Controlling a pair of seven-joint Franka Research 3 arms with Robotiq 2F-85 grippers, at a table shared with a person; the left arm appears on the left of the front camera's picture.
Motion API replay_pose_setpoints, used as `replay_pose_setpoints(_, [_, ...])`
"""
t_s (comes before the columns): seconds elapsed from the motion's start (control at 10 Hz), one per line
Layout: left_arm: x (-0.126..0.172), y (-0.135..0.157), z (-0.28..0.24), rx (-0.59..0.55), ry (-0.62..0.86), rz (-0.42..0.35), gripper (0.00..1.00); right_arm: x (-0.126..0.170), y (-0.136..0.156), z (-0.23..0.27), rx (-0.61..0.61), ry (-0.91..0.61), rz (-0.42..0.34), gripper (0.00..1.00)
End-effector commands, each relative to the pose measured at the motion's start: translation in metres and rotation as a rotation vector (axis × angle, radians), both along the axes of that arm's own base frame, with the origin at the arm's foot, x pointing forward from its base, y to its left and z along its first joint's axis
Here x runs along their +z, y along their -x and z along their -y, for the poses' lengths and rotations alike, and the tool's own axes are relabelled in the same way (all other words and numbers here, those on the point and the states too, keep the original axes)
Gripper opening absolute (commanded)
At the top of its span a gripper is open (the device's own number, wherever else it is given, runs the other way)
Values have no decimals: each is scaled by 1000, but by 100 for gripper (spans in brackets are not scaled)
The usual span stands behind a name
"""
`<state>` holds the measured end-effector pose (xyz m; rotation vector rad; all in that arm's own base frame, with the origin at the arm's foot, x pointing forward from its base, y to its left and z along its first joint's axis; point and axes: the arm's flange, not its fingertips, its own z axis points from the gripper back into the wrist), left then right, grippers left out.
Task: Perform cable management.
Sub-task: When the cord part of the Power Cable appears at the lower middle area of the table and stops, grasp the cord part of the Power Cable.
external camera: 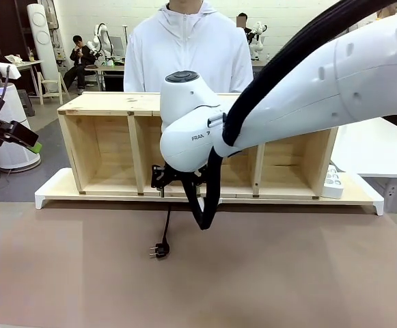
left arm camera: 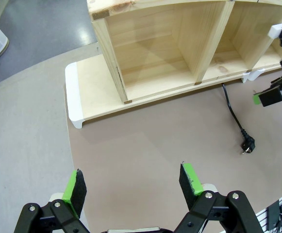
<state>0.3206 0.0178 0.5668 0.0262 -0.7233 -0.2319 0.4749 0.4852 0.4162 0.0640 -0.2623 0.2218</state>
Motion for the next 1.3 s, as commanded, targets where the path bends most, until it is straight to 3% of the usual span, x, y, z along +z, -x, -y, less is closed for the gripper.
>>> replay_pose_setpoints(0.0, [0,-2,0,1,2,6,100,-6,-10,-15,-48,-11,-32,100])
replay_pose_setpoints(0.2, [0,-2,0,1,2,6,100,-13,-9,-23,-54,-26,-47,100])
replay_pose_setpoints(0.6, [0,-2,0,1,2,6,100,-40,21,-26,-30,-9,-92,100])
replay_pose_setpoints(1.2, [0,-2,0,1,2,6,100,-78,17,-34,-17,-7,-189,100])
